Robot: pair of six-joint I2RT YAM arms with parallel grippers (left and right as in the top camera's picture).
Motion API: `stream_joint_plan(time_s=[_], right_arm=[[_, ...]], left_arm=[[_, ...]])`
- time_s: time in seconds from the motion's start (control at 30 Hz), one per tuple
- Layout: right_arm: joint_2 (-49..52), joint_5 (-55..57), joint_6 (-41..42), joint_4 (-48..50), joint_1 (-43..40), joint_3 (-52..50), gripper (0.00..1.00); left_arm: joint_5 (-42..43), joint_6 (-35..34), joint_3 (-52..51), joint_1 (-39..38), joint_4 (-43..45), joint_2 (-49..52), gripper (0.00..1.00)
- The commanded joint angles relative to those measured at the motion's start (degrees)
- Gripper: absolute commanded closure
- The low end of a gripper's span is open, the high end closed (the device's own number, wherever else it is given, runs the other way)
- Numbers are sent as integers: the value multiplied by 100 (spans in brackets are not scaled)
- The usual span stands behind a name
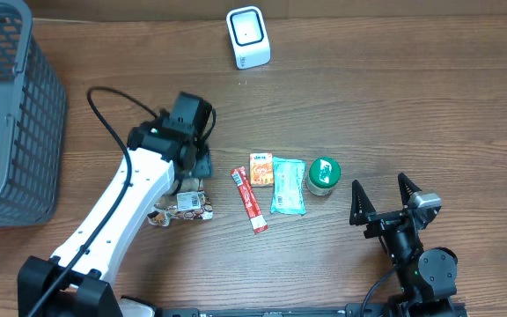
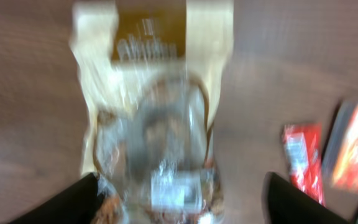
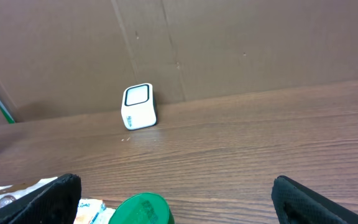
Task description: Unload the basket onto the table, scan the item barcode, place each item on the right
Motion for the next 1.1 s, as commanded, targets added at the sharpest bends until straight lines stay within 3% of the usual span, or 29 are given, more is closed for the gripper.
stream_joint_plan(time_s=[0.0, 0.07, 0.43, 1.07], right_arm=[[-42, 52, -22, 31, -28, -61, 0], [-42, 52, -22, 31, -28, -61, 0], [-42, 52, -22, 31, -28, -61, 0], [-42, 55, -22, 31, -28, -61, 0]], left_arm=[[-684, -72, 175, 149, 328, -138, 8], [-778, -72, 175, 295, 476, -136, 0], [-396, -11, 170, 1543, 236, -136, 0], [-398, -9, 170, 1585, 243, -136, 0]])
